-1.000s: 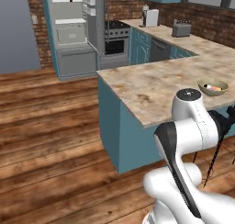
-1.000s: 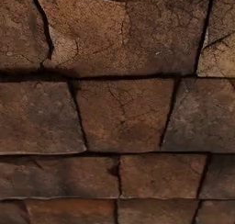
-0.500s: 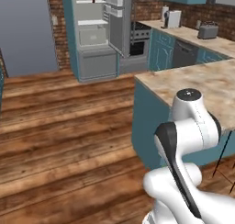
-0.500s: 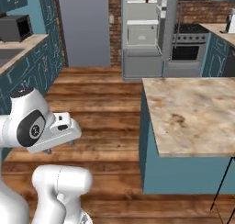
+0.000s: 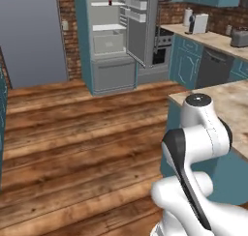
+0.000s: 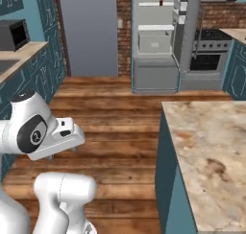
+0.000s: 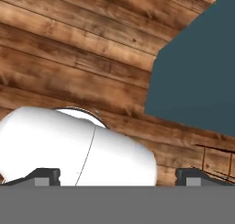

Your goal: Open the fridge, grab two sodas, and place both sodas inside the bowl with ice on the dining counter.

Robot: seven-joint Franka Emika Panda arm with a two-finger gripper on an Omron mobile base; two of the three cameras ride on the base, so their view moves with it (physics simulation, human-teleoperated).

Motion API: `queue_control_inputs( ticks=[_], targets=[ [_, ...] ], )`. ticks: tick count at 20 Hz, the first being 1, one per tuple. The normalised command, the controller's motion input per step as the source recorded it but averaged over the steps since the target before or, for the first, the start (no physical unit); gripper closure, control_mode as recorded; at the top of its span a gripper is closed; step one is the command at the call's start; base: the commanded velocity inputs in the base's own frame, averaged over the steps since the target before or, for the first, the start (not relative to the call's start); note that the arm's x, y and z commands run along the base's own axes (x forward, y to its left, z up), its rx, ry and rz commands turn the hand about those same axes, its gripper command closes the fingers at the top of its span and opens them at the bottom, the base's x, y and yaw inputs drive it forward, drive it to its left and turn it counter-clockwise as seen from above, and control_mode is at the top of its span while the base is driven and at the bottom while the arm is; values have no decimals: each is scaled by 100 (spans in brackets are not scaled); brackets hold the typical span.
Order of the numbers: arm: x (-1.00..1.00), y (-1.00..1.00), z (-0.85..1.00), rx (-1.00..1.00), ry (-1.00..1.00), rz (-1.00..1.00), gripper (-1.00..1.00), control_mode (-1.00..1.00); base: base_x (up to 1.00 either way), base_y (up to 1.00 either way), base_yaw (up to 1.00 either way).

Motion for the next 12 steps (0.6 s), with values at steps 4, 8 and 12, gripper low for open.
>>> queue_control_inputs(
  ticks=[4, 8, 12],
  targets=[
    [0, 0, 0, 0, 0, 0, -100, 100, 100, 9, 0],
    [0, 0, 0, 0, 0, 0, -100, 100, 100, 2, 1],
    [0, 0, 0, 0, 0, 0, -100, 100, 100, 0, 2]
  ],
)
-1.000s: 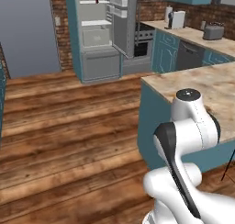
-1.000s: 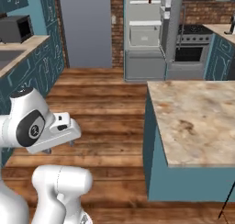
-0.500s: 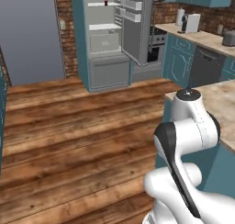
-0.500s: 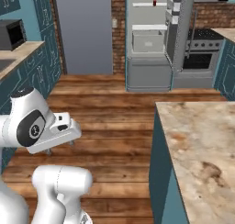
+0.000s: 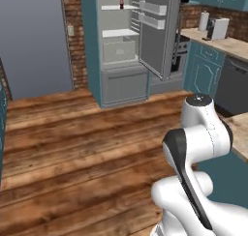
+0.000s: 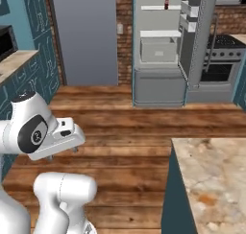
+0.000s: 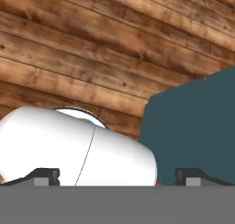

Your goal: Open the fridge, grab two sodas, and place both sodas inside the bowl with ice on the dining counter.

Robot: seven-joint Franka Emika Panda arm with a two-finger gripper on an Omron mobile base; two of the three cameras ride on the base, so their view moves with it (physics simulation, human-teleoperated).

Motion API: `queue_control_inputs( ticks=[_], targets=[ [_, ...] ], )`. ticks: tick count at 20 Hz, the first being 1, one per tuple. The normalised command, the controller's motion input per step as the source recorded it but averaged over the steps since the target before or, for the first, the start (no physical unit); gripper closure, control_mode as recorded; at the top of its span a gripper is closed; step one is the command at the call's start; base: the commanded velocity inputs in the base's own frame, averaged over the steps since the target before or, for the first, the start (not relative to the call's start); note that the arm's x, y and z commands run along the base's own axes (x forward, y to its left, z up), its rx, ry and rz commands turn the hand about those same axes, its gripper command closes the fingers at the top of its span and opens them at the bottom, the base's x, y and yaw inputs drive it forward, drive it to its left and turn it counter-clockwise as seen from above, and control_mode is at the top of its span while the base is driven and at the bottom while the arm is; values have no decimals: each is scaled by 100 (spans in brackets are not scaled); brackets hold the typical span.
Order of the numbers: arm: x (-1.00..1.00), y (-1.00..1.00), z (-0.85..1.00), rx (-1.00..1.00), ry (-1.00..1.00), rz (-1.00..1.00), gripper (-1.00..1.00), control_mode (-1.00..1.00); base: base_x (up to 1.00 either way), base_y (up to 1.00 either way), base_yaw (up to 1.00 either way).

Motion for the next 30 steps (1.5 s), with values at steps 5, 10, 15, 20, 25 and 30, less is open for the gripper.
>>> queue_control_inputs(
  ticks=[5, 10, 15, 20, 25, 30],
  targets=[
    [0, 0, 0, 0, 0, 0, -100, 100, 100, 0, 4],
    [0, 0, 0, 0, 0, 0, -100, 100, 100, 0, 4],
    [0, 0, 0, 0, 0, 0, -100, 100, 100, -5, 2],
    [0, 0, 0, 0, 0, 0, -100, 100, 100, -14, 0],
    [0, 0, 0, 0, 0, 0, -100, 100, 100, -15, -2],
    [0, 0, 0, 0, 0, 0, -100, 100, 100, -26, -6]
  ],
)
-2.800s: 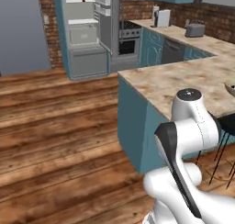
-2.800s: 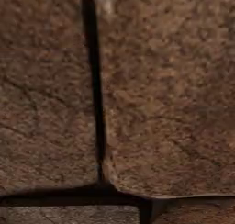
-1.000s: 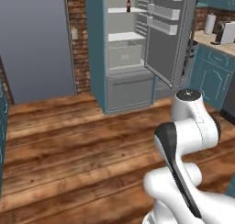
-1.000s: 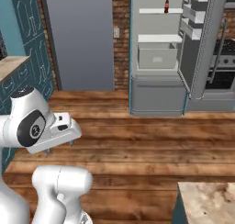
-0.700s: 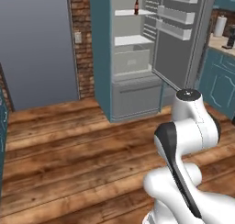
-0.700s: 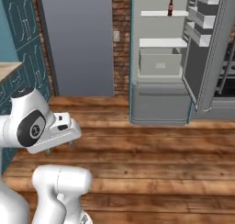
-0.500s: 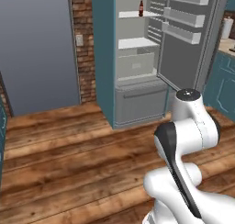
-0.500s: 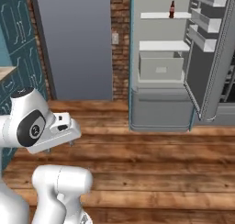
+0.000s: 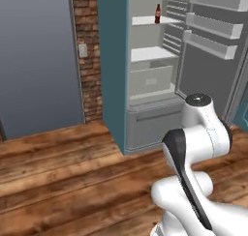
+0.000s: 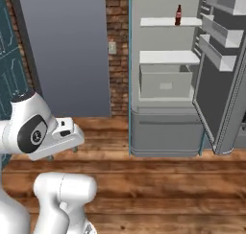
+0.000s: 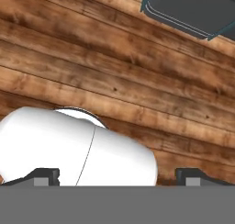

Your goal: Open the fridge, grab two sodas, and place both sodas inside the bowl with ice on the dining counter.

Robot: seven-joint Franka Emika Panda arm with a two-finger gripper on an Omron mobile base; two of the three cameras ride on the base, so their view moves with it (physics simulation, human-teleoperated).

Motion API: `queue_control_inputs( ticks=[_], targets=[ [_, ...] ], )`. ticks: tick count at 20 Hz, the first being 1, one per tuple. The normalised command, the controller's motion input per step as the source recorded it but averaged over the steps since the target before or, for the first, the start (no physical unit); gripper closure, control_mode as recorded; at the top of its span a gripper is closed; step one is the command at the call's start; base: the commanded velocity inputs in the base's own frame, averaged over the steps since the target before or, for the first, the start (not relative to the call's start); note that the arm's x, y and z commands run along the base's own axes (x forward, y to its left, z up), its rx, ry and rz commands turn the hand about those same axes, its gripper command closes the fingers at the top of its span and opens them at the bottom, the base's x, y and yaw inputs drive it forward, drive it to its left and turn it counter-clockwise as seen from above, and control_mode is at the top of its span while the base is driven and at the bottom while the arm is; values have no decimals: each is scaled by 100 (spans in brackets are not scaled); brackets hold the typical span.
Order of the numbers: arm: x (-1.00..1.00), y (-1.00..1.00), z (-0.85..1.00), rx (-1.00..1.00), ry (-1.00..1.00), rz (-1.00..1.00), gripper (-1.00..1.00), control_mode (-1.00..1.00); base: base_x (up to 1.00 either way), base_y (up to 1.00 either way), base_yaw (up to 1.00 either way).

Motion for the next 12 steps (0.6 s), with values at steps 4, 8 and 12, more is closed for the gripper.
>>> queue_control_inputs(
  ticks=[4, 8, 12],
  targets=[
    [0, 0, 0, 0, 0, 0, -100, 100, 100, -38, -8],
    [0, 0, 0, 0, 0, 0, -100, 100, 100, -43, -5],
    [0, 0, 0, 0, 0, 0, -100, 100, 100, -37, -6]
  ],
)
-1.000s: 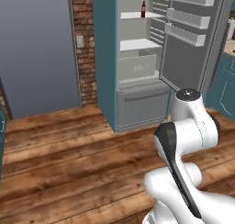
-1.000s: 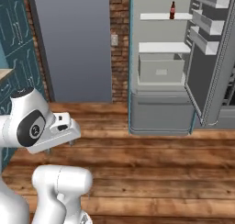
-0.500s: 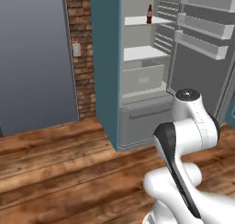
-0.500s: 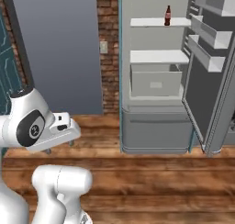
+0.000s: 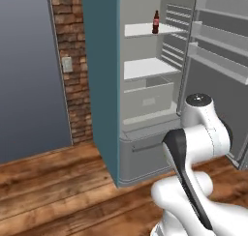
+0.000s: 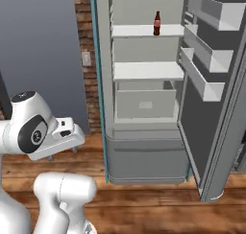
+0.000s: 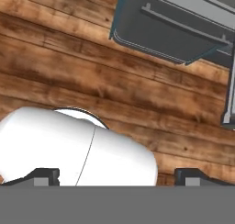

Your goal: Open the fridge, grab two sodas, and place both sodas inside the bowl with ice on the dining counter.

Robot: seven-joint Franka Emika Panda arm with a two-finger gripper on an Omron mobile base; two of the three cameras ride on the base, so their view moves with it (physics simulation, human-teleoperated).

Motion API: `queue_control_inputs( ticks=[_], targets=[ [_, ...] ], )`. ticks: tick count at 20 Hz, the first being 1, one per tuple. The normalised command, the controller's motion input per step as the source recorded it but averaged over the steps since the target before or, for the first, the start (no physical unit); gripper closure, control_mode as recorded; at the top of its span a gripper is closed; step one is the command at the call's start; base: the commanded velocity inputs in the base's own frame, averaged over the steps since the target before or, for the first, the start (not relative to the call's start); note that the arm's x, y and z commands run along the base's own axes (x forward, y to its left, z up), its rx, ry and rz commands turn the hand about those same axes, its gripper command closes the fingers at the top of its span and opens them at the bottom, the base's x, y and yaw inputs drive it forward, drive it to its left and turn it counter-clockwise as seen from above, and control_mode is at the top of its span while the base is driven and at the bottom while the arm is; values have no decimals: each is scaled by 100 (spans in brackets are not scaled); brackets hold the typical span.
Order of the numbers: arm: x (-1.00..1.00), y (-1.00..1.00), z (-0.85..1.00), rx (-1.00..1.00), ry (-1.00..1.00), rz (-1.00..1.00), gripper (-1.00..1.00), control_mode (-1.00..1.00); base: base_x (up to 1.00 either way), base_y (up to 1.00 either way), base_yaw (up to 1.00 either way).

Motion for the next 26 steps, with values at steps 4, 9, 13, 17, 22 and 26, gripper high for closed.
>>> queue_control_inputs(
  ticks=[4, 9, 13, 17, 22, 26],
  targets=[
    [0, 0, 0, 0, 0, 0, -100, 100, 100, -29, -8],
    [0, 0, 0, 0, 0, 0, -100, 100, 100, -24, -9],
    [0, 0, 0, 0, 0, 0, -100, 100, 92, -34, -8],
    [0, 0, 0, 0, 0, 0, -100, 100, 70, -19, -6],
    [0, 0, 0, 0, 0, 0, -100, 100, 63, -1, -5],
    [0, 0, 0, 0, 0, 0, -100, 100, 77, -12, 0]
  ],
)
